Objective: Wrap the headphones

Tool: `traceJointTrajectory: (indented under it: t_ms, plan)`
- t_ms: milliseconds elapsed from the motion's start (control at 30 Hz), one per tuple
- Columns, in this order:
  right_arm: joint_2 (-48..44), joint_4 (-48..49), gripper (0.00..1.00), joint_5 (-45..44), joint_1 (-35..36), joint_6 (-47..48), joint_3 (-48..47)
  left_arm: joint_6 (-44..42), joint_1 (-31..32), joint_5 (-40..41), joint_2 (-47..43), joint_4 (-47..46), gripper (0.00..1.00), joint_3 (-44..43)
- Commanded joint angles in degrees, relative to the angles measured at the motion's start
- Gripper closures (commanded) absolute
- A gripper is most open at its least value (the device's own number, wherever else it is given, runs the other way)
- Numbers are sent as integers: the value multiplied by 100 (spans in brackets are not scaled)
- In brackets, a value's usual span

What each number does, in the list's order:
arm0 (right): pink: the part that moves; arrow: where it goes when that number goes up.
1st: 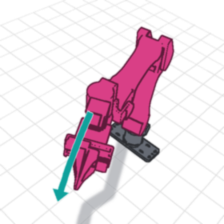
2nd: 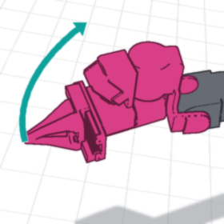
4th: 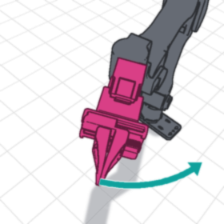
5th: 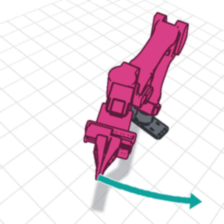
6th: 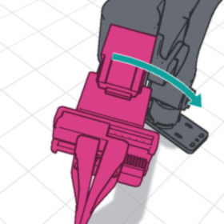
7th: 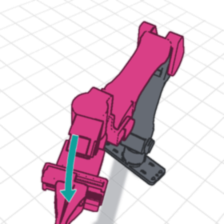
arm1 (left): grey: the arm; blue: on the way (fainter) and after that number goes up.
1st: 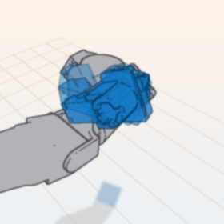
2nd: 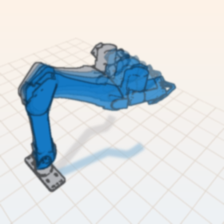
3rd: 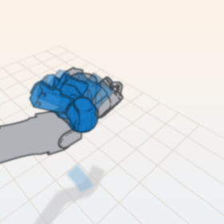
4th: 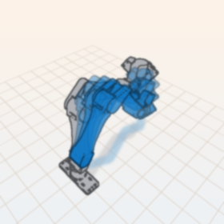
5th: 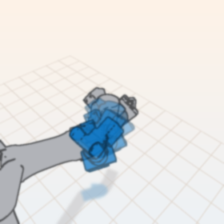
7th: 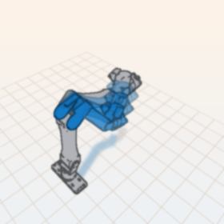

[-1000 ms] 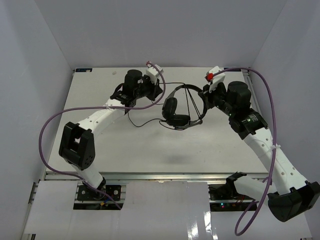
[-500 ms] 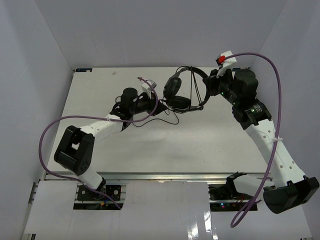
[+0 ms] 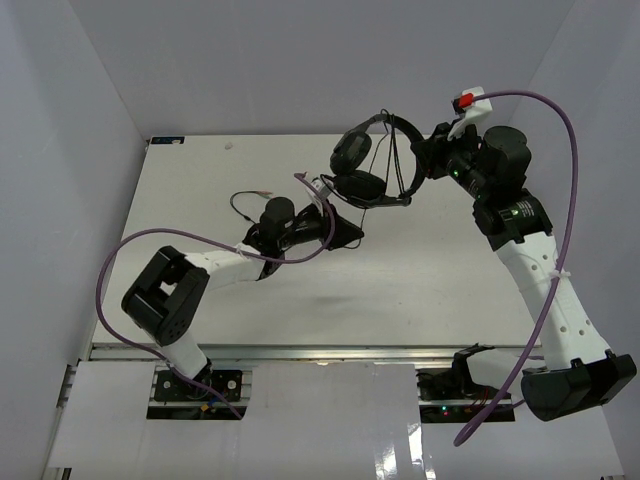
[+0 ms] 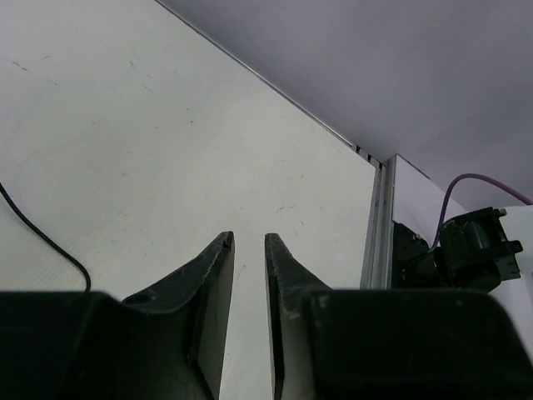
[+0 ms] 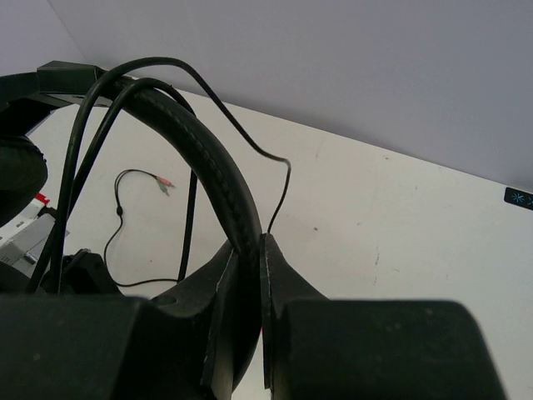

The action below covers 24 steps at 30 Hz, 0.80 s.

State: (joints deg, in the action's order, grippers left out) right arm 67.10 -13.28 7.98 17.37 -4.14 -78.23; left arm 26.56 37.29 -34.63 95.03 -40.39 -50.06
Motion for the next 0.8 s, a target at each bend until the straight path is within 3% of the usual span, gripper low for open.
traceJointTrajectory:
  t_ms: [0,100,200,267,367,500,767]
  plan:
    - [-59,353,92,228,-56,-340,-403,-99,42,1030,-157,-1225,49,336]
    - [-89,315,92,270,-61,-362,-476,-390,51,1921,-306,-1953,31,825]
    - [-72,277,92,345,-67,-435,-554,-851,51,2304,-91,-3315,25,1157]
    - [-48,237,92,354,-67,-474,-637,-992,50,2331,151,-3812,22,1174]
    - [-32,173,92,394,-67,-499,-766,-1100,50,2133,907,-4471,3,857]
    - [-45,99,92,481,-67,-558,-834,-1042,49,1896,1684,-4566,2,-28]
    - [-101,71,92,580,-67,-616,-736,-1143,23,2259,2697,-4084,2,-1589]
